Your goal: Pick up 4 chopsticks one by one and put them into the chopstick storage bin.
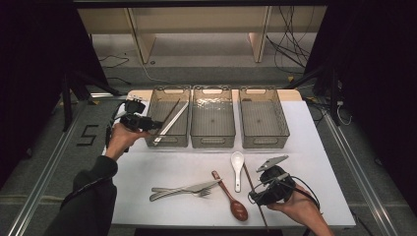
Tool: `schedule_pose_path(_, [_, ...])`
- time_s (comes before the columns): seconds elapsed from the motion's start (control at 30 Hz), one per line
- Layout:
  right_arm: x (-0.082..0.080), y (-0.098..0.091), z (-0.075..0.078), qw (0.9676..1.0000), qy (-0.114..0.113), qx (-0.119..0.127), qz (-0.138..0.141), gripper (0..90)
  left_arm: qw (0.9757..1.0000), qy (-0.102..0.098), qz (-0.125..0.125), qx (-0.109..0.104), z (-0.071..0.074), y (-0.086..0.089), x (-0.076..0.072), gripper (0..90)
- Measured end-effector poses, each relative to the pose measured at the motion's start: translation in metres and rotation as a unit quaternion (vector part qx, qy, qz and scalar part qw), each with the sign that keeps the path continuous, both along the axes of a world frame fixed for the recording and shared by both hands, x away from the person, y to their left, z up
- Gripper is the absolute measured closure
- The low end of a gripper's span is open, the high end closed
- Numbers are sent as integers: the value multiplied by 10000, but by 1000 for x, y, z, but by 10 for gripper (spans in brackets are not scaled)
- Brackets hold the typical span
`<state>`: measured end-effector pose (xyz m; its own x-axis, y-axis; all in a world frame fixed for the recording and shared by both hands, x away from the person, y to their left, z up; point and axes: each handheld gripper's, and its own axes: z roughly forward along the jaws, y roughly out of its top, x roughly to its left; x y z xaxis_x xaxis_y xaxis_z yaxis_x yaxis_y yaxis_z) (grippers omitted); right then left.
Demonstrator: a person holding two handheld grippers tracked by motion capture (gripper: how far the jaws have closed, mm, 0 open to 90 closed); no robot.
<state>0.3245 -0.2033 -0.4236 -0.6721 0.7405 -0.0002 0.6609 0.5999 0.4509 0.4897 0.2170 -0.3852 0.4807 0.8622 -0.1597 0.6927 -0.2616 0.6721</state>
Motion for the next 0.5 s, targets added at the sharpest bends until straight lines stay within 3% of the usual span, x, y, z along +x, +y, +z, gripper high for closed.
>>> schedule_pose_path(0.27, [3,1,-3,9996,144,-226,-84,315,9992,-181,-273,-232,1,-6,-29,299])
schedule_pose_path(0.5, [9,11,-13,9964,536,-653,52,379,9979,-379,-509,-160,-1,-14,-55,254])
